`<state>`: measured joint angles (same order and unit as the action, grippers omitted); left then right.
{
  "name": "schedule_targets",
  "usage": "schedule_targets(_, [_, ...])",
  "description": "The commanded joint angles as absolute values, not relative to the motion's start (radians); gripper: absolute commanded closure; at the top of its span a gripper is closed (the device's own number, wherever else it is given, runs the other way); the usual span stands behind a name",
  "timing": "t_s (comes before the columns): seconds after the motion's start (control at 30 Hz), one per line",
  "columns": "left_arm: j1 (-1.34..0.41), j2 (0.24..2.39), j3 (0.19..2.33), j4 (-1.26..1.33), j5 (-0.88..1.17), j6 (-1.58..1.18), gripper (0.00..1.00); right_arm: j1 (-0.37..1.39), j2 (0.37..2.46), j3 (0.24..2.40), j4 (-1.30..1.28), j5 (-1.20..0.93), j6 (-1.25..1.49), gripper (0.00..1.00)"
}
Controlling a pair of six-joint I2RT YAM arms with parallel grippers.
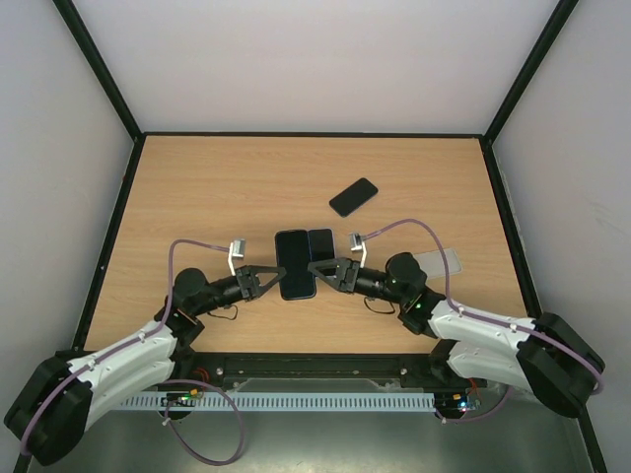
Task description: Put the phone into the phone case
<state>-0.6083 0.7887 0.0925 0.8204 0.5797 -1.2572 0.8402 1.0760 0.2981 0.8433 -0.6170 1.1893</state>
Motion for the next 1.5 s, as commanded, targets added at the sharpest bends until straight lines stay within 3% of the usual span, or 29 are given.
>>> schedule_targets(0.0, [-0.611, 0.794, 0.131, 0.884, 0.591, -1.186, 0.98, 0.845, 1.022, 0.3, 0.714, -0.646, 1.129, 0.4])
schedule_targets(0.13, [-0.611, 0.819, 0.141, 0.924, 0.584, -1.177, 0.98, 0.845, 1.022, 0.324, 0.599, -0.653, 1.109, 0.37])
schedule_targets(0.3, [-0.611, 0.869, 0.147, 0.968, 0.584, -1.179, 0.98, 0.847, 1.045, 0.31, 0.634, -0.684, 1.133, 0.35])
schedule_targets(0.43, [-0.611, 0.895, 0.152, 0.989, 0.587, -1.181, 0.98, 0.848, 1.06, 0.279, 0.723, -0.707, 1.179, 0.48])
schedule_targets(0.67, [-0.611, 0.897, 0.147, 0.971, 0.555, -1.169, 0.98, 0.847, 1.101, 0.259, 0.78, -0.715, 1.213, 0.59])
schedule_targets(0.87, [-0.611, 0.89, 0.152, 0.919, 0.549, -1.135, 0.98, 0.847, 1.081, 0.254, 0.778, -0.696, 1.211, 0.95])
schedule_targets(1.17, [-0.609, 0.863, 0.147, 0.856, 0.555, -1.108, 0.97, 0.847, 1.082, 0.256, 0.782, -0.691, 1.187, 0.98])
schedule_targets(1.33, [-0.609, 0.845, 0.153, 0.83, 0.57, -1.118, 0.72, 0.847, 1.048, 0.265, 0.786, -0.722, 1.095, 0.98])
schedule_targets(1.47, [-0.611, 0.884, 0.158, 0.852, 0.589, -1.114, 0.69, 0.848, 1.036, 0.275, 0.798, -0.754, 1.047, 0.98])
